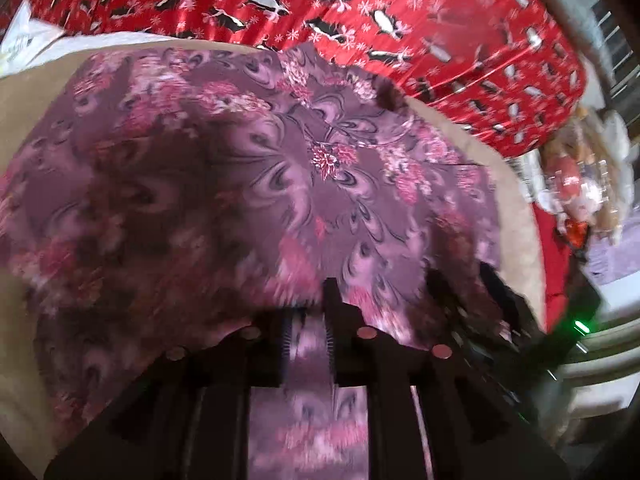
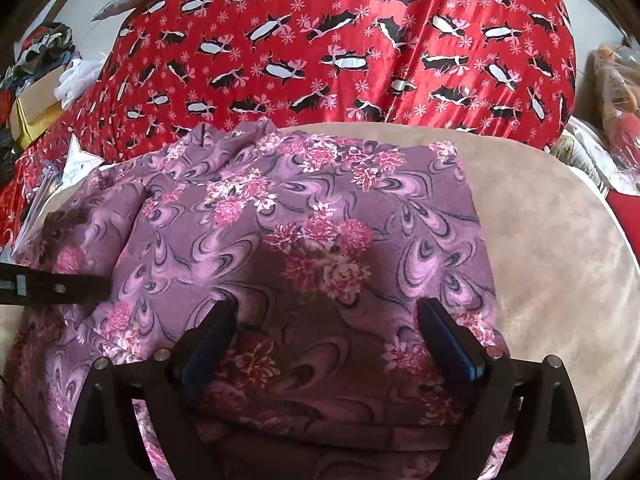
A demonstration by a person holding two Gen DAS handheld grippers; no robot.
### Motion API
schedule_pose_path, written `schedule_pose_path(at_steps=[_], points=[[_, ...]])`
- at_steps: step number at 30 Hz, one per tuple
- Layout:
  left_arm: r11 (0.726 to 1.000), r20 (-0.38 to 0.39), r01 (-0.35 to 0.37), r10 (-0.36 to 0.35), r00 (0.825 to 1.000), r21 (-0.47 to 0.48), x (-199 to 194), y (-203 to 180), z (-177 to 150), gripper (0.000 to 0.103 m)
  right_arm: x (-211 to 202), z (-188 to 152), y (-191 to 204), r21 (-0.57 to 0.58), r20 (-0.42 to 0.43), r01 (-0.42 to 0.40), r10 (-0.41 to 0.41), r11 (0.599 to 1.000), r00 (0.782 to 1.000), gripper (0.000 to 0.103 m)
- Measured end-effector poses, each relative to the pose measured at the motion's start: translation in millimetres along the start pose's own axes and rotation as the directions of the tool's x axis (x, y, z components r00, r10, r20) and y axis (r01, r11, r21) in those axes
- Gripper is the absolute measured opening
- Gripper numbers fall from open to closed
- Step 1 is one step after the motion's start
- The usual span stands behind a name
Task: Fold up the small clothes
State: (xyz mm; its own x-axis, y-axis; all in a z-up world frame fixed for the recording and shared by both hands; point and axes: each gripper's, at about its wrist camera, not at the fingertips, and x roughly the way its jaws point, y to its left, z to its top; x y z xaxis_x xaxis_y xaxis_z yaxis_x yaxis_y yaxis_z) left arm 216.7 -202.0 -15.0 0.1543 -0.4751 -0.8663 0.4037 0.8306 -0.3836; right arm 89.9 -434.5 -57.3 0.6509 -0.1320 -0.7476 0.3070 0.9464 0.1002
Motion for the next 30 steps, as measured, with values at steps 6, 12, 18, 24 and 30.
schedule_pose_path(at_steps=[6, 12, 18, 24, 30], points=[[0.990, 0.214, -0.003, 0.034, 0.976, -0.141, -78.0, 74.7, -20.9, 0.049, -21.3, 20.6, 17.5, 0.060, 0.006, -0.128, 0.128, 0.990, 0.992, 0.093], [0.918, 0.138, 0.095, -0.045, 0.989, -0.386, -60.3, 158.5, -28.3, 0.049, -54.7, 31.0, 123.3, -0.226, 0.050, -0.269, 0.287, 0.936, 0.957, 0.094], [0.895, 0.119, 0.137, -0.095, 0.988, -0.425, -47.6, 171.6, -35.5, 0.049, -14.8, 11.0, 203.9, -0.539, -0.012, -0.101, 0.113, 0.836, 0.994, 0.078], [0.896, 0.121, 0.142, -0.099, 0.988, -0.421, -47.6, 173.2, -34.6, 0.049, -16.2, 37.3, 154.7, -0.209, -0.063, -0.328, 0.322, 0.921, 0.944, 0.017], [0.917, 0.102, 0.082, -0.045, 0.994, -0.389, -44.7, 160.3, -34.3, 0.049, -27.3, 45.2, 27.5, 0.225, 0.046, -0.370, 0.370, 0.901, 0.928, 0.016]])
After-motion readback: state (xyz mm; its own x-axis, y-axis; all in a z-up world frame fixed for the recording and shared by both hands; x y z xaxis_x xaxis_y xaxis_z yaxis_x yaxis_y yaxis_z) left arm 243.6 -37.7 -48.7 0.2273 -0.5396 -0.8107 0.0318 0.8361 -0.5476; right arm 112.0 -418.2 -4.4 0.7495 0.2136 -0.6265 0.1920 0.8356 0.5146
